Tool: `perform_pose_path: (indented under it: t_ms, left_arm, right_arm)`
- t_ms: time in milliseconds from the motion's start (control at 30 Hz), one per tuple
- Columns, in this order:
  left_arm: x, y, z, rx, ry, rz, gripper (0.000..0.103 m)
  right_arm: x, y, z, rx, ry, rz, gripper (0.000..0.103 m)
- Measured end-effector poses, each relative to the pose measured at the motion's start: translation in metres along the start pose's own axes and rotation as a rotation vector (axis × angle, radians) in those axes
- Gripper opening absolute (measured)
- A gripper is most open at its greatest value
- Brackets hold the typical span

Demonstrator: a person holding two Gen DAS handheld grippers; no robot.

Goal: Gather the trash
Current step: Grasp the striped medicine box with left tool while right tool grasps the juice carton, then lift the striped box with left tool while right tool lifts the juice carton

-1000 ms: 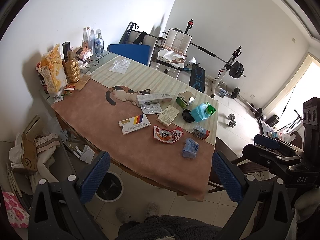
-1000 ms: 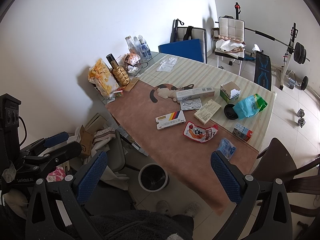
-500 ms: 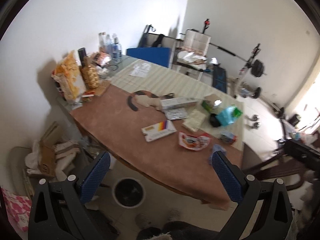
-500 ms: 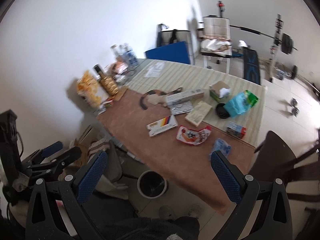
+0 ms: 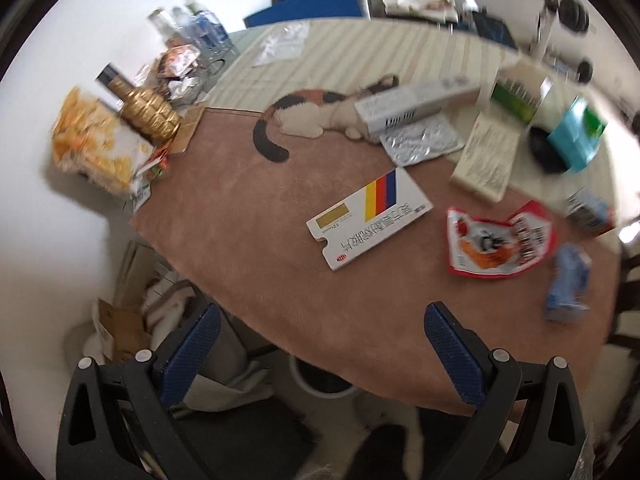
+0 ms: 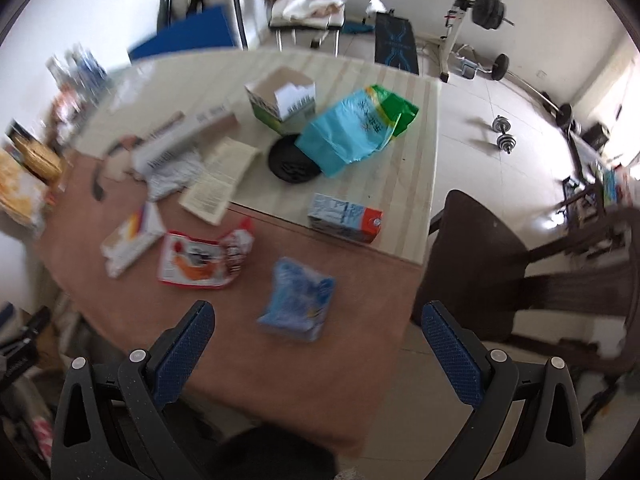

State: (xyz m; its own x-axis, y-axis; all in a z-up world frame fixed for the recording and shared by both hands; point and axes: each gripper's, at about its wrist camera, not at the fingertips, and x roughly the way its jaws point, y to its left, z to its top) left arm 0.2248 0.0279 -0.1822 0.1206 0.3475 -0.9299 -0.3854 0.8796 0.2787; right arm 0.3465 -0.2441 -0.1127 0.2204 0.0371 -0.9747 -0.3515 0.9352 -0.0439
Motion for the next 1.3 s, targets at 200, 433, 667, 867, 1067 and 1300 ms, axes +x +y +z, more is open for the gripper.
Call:
perform_pose_path:
  t_ms: [200,433,667,867,1067,1300]
  left_arm:
    - [0.072,-0.046,0.046,0.134,0.072,0.039,0.103]
    - [0.119,-0.068,0.066,0.312,0.133,0.024,0.103]
    - [0.153,-0.068,0.066,0.547,0.214,-0.003,0.103]
    - [0.188,-0.064,0.062,0.653,0.316,-0.058,0.103]
    - [0.192,-0.064,0.067,0.686,0.307,-0.120,0.098]
    - [0.184,-0.062,0.057,0.623,0.282,-0.171,0.075]
  right_arm:
    - [0.117,0.008,0.065,-0.226,0.161,-0.106,0.099]
    - [0.196,0.016,0.080,-0.379,0.339,-0.094,0.062]
    - [0.204,-0.001,0.100,-0.207,0.325,0.045,0.041]
    - [0.222,-0.004,0.105,-0.168,0.350,0.056,0.041]
    - [0.235,-0.010,0.115,-0.134,0.368,0.064,0.041]
    - [0.224,-0.023,0.116,-0.122,0.335,0.106,0.039]
